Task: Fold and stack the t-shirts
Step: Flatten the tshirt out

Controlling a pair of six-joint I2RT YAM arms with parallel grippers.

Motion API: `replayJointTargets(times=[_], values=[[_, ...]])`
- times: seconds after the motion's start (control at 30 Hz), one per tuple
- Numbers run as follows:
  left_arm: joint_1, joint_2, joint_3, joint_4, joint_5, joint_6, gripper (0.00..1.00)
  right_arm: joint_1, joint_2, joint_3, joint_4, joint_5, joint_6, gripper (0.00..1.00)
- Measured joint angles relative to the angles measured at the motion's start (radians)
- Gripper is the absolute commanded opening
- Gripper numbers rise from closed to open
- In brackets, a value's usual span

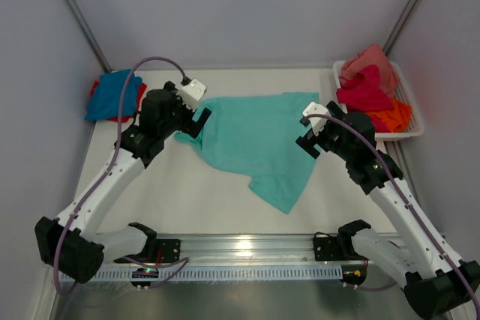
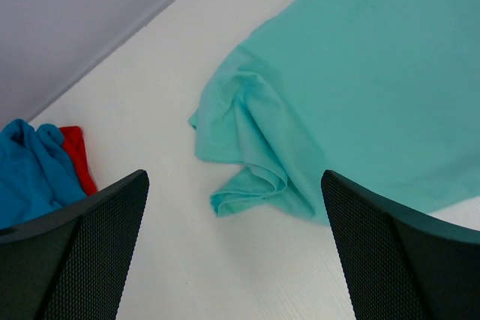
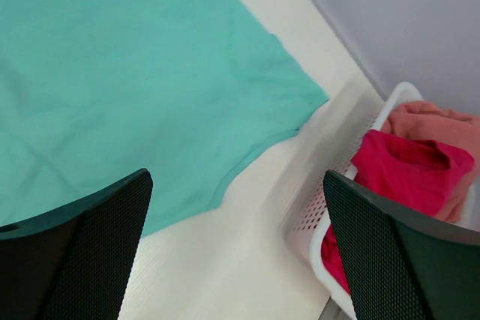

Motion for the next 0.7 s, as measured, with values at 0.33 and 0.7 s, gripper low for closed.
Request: replayJointTargets(times=[0.33,0.7], values=[[0.024,-0.083,-0.251,-0.09,0.151,-0.005,0.99,0.0,0.058,-0.084,-0.332,-0.125,-0.098,0.96],[0.446,-0.007,-0.246,-0.09,0.418,-0.16,0.99,-0.007,0.011,-0.084,-0.364,-0.082,0.21,0.97]])
